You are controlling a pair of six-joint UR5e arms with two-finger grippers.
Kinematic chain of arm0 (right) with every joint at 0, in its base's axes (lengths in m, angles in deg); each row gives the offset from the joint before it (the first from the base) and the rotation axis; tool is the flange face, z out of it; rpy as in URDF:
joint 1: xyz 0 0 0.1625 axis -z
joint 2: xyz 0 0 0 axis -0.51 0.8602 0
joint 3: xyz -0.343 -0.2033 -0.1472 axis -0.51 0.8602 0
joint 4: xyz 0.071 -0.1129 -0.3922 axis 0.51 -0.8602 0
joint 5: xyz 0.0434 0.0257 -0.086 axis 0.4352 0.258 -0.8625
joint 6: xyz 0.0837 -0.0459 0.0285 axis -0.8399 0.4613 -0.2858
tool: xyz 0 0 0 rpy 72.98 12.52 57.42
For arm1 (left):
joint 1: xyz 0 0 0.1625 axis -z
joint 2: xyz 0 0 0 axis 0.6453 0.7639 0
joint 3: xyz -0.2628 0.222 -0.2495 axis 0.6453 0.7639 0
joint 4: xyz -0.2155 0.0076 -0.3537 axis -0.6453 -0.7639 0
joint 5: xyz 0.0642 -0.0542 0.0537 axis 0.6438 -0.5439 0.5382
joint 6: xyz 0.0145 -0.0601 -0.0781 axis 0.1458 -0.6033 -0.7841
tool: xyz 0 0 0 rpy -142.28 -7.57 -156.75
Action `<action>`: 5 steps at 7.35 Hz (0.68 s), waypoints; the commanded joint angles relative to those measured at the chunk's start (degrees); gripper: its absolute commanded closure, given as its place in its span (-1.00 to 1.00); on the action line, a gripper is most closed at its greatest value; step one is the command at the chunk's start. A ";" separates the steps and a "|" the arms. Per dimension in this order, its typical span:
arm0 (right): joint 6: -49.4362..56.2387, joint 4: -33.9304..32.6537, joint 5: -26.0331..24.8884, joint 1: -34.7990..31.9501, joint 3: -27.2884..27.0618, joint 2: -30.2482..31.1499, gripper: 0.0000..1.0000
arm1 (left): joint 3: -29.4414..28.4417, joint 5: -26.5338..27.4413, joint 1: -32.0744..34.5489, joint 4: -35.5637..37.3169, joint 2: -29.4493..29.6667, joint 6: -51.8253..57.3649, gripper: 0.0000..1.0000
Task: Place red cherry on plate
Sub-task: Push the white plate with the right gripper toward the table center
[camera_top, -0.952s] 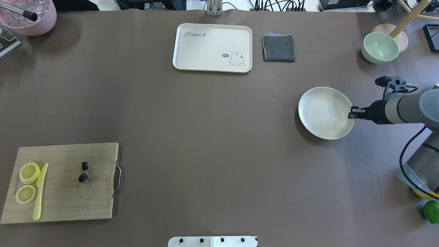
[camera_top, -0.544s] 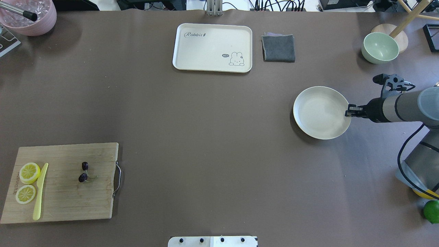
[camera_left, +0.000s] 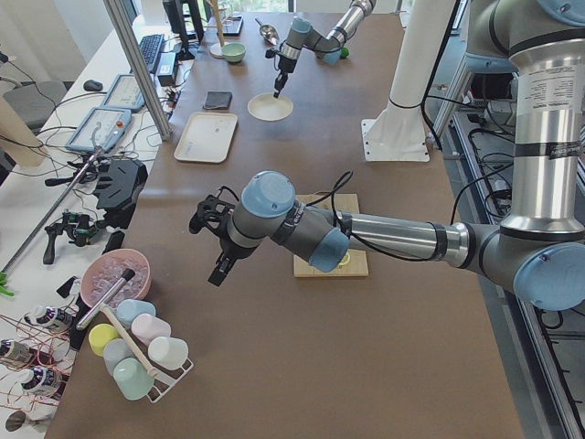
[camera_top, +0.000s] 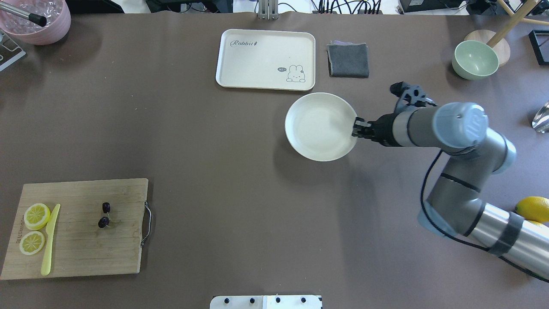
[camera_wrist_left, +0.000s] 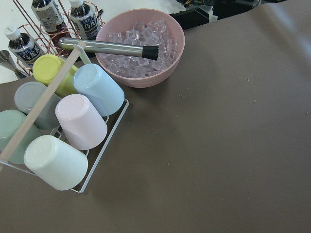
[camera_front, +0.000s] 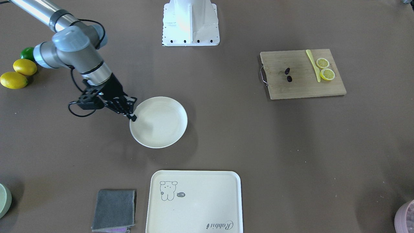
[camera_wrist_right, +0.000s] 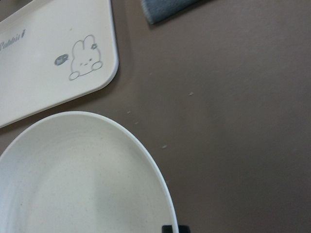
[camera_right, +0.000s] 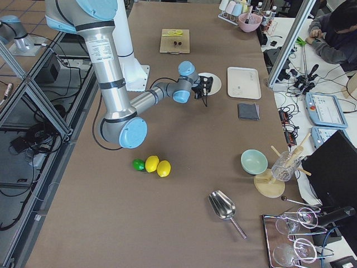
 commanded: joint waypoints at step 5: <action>-4.71 -15.98 -12.85 13.78 1.55 -12.27 1.00 | 0.00 -1.19 -0.16 0.00 -0.08 -0.34 -0.96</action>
